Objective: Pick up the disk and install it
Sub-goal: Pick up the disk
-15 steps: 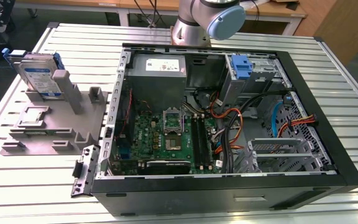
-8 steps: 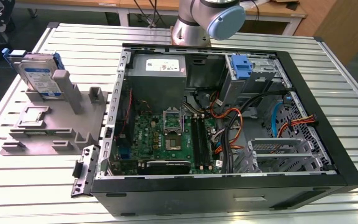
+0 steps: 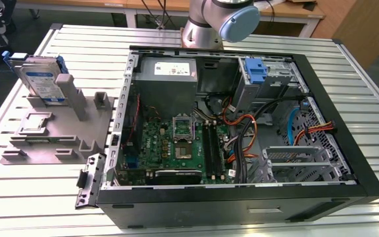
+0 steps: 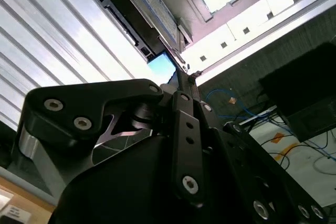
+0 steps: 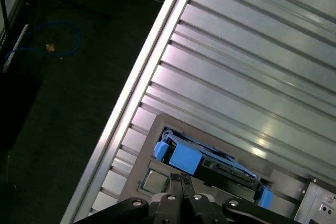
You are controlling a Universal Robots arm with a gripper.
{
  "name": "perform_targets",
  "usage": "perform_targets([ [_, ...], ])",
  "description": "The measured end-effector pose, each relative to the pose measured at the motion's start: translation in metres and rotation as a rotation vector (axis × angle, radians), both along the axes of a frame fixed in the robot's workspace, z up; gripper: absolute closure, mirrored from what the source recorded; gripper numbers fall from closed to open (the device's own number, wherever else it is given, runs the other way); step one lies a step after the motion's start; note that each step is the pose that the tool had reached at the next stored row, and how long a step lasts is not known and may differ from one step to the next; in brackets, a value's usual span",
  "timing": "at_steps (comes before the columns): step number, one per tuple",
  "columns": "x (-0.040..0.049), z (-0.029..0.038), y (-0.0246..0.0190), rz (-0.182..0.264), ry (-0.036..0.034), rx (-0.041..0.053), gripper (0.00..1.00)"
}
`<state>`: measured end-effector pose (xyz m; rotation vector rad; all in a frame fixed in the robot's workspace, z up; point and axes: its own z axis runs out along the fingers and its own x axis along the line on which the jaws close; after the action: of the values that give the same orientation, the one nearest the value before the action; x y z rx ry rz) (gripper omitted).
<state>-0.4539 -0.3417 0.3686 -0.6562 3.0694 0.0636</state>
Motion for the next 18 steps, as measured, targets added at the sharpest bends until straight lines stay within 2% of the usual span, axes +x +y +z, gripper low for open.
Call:
perform_targets([
  [7,0.0000,0.0000,0.0000,0.014,0.0000,0.0000,0.90],
  [13,0.0000,-0.0001,0.0000,0.108,0.0000,0.0000,0.90],
  [18,0.0013,-0.0001,-0.0001,0.157,0.0001,0.0001,0.90],
])
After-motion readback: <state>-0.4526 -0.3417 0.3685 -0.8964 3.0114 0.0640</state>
